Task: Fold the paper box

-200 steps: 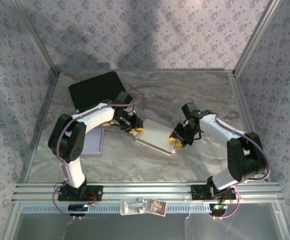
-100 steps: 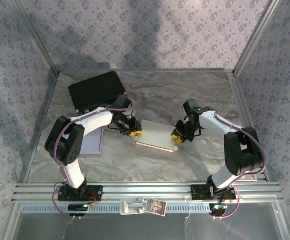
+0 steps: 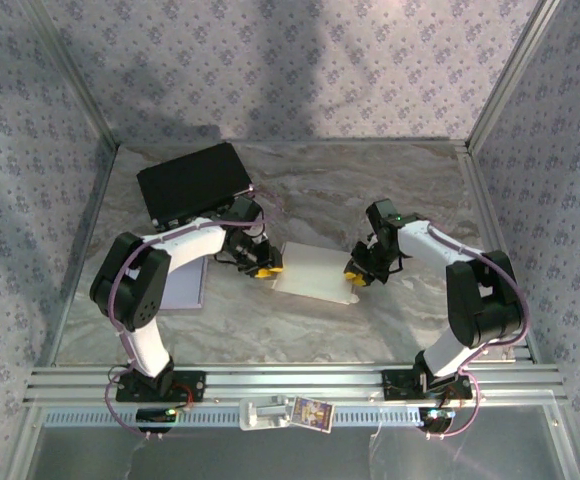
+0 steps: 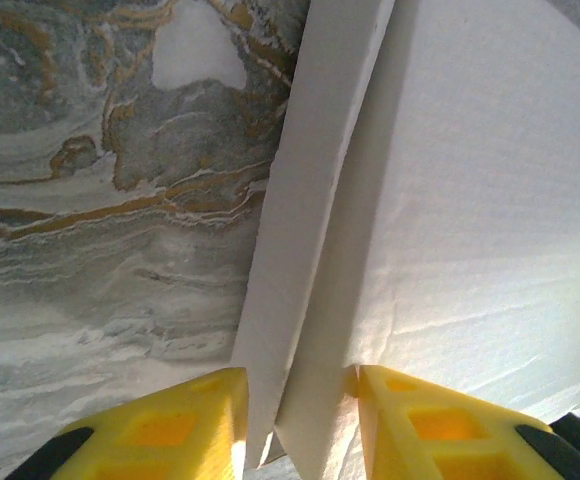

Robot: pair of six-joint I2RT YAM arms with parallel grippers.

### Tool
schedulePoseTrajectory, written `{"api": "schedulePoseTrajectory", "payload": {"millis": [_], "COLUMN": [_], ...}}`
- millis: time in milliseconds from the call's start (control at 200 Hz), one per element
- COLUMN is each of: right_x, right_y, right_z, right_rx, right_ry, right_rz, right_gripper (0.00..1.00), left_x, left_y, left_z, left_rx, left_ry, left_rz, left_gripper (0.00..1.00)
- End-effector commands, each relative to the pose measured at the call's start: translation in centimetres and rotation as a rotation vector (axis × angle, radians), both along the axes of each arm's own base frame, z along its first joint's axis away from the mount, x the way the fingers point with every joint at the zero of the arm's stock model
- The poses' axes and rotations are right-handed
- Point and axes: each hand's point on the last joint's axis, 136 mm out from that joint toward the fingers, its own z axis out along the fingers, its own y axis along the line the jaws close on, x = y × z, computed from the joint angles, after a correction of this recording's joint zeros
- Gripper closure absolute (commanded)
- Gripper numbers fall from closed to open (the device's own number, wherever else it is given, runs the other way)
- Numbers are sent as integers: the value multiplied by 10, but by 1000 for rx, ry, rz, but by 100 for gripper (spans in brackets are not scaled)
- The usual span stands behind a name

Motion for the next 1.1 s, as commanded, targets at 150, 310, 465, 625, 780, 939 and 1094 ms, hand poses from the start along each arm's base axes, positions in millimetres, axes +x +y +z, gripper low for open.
{"api": "schedulePoseTrajectory", "payload": {"millis": [150, 310, 465, 625, 780, 939, 1094], "right_x": [-1, -5, -4, 8, 14, 17, 20], "right_y": [-13, -22, -18, -7, -3, -1, 1], "right_z": [13, 23, 13, -1, -13, -18, -20], "right_rx": [-81, -119, -79, -56, -60, -66, -66], "right_ry": [-8, -31, -55, -86, -47, -32, -27], "right_rz": [50, 87, 110, 172, 202, 211, 204], "right_gripper": [69, 53, 49, 50, 57, 66, 72], "left_x": [-3, -3, -3, -2, -2, -3, -5], "left_y": [0, -3, -7, -7, -9, -12, -11], "left_z": [2, 2, 2, 0, -1, -7, -12], "left_rx": [16, 11, -1, -3, -13, -36, -35], "left_ry": [-8, -9, -12, -9, -13, -7, -2], "left_rz": [-37, -39, -46, -45, -47, -52, -47], "left_gripper": [66, 67, 67, 68, 68, 70, 74]}}
